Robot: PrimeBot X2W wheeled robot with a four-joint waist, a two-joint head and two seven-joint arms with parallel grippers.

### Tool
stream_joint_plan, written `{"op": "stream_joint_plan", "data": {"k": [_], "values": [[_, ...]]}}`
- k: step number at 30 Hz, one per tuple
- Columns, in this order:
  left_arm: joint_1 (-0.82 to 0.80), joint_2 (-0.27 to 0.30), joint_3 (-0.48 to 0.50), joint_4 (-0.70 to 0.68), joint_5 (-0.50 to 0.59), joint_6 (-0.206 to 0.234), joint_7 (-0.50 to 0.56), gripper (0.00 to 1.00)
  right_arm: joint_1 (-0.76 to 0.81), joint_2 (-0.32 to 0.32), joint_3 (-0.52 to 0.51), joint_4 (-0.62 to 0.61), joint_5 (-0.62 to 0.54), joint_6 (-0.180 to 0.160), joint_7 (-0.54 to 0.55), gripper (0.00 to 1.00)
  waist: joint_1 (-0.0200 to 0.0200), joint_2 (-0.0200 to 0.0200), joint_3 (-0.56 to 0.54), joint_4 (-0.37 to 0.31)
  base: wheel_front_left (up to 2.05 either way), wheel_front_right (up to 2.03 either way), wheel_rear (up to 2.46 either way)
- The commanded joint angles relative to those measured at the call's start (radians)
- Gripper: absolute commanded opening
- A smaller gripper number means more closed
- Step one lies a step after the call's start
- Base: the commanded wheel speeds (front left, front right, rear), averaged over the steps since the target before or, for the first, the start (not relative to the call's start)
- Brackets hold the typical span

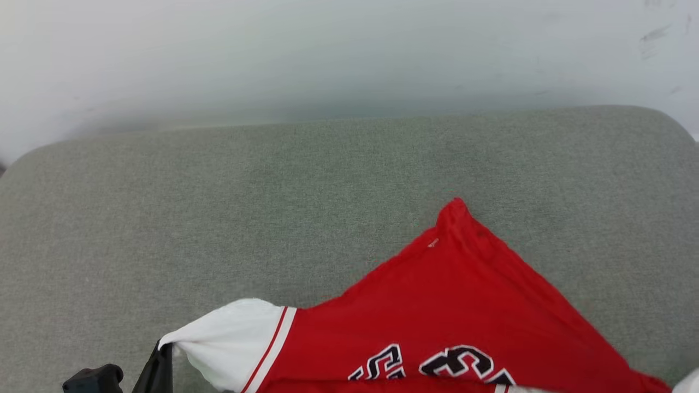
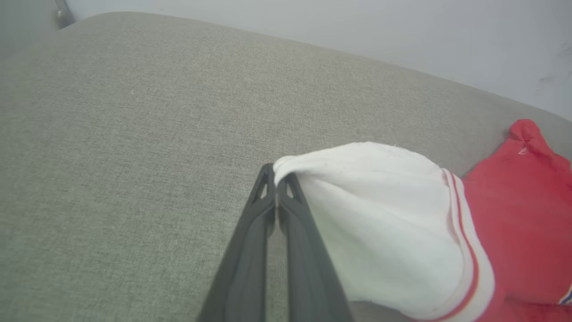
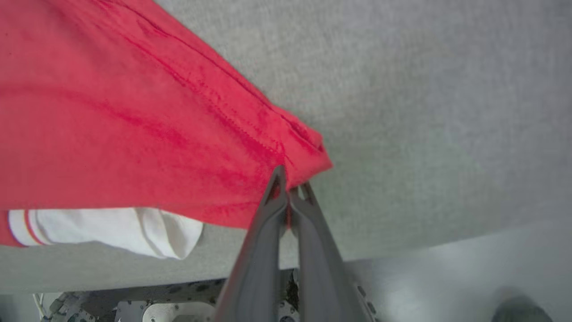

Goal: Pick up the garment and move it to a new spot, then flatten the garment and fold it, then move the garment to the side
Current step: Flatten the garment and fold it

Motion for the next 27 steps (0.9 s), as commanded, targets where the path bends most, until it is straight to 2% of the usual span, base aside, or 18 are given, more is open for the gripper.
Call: {"op": "stream_joint_plan", "data": {"k": [1, 5, 6, 7, 8, 10, 13, 19, 24, 27], "values": [[0.012, 0.009, 0.003, -0.003, -0.004, 0.005, 0.001, 0.0, 0.037, 0.023, -0.018, -0.021, -0.006, 0.0, -0.002, 0.0, 0.0003, -0.0001, -0.01, -0.006, 0.0, 0.0, 0.0], [0.024, 0.014, 0.005, -0.006, -0.008, 0.01, 0.013, 0.0, 0.172, 0.129, -0.07, -0.093, -0.019, 0.0, -0.004, 0.0, 0.0003, -0.0001, -0.02, -0.008, 0.0, 0.0, 0.0], [0.026, 0.014, 0.005, -0.006, -0.01, 0.01, 0.014, 0.0, 0.192, 0.152, -0.072, -0.108, -0.021, 0.0, -0.012, 0.13, 0.0003, -0.0001, -0.019, -0.01, 0.0, 0.0, 0.0], [0.027, 0.014, 0.005, -0.006, -0.01, 0.011, 0.015, 0.0, 0.207, 0.17, -0.068, -0.124, -0.017, 0.0, -0.024, 0.6, 0.0003, -0.0001, -0.019, -0.011, 0.0, 0.0, 0.0], [0.026, 0.014, 0.004, -0.006, -0.011, 0.012, 0.017, 0.0, 0.215, 0.182, -0.066, -0.139, -0.019, 0.0, -0.048, 1.0, 0.0003, -0.0001, -0.018, -0.013, 0.0, 0.0, 0.0], [0.021, 0.016, -0.001, -0.007, -0.01, 0.011, 0.019, 0.0, 0.217, 0.202, -0.066, -0.156, -0.026, 0.0, -0.111, 1.0, 0.0003, -0.0001, -0.016, -0.013, 0.0, 0.0, 0.0], [0.008, 0.018, -0.005, -0.012, -0.006, 0.013, 0.023, 0.0, 0.178, 0.212, -0.055, -0.17, -0.043, 0.0, -0.264, 1.0, 0.0003, -0.0001, -0.012, -0.012, 0.0, 0.0, 0.0], [-0.026, 0.016, -0.022, -0.024, 0.002, 0.004, 0.026, 0.0, 0.052, 0.172, -0.004, -0.109, -0.063, 0.0, -0.567, 1.0, 0.0003, -0.0001, 0.015, 0.003, 0.0, 0.0, 0.0], [-0.058, 0.007, -0.038, -0.044, 0.013, 0.004, 0.015, 0.0, -0.12, 0.115, 0.076, 0.002, -0.031, 0.0, -0.633, 1.0, 0.0003, -0.0001, 0.049, 0.019, 0.0, 0.0, 0.0], [-0.098, 0.001, -0.052, -0.062, 0.022, 0.0, 0.011, 0.0, -0.278, 0.046, 0.179, 0.095, 0.019, 0.0, -0.506, 1.0, 0.0003, -0.0001, 0.096, 0.035, 0.0, 0.0, 0.0]]}}
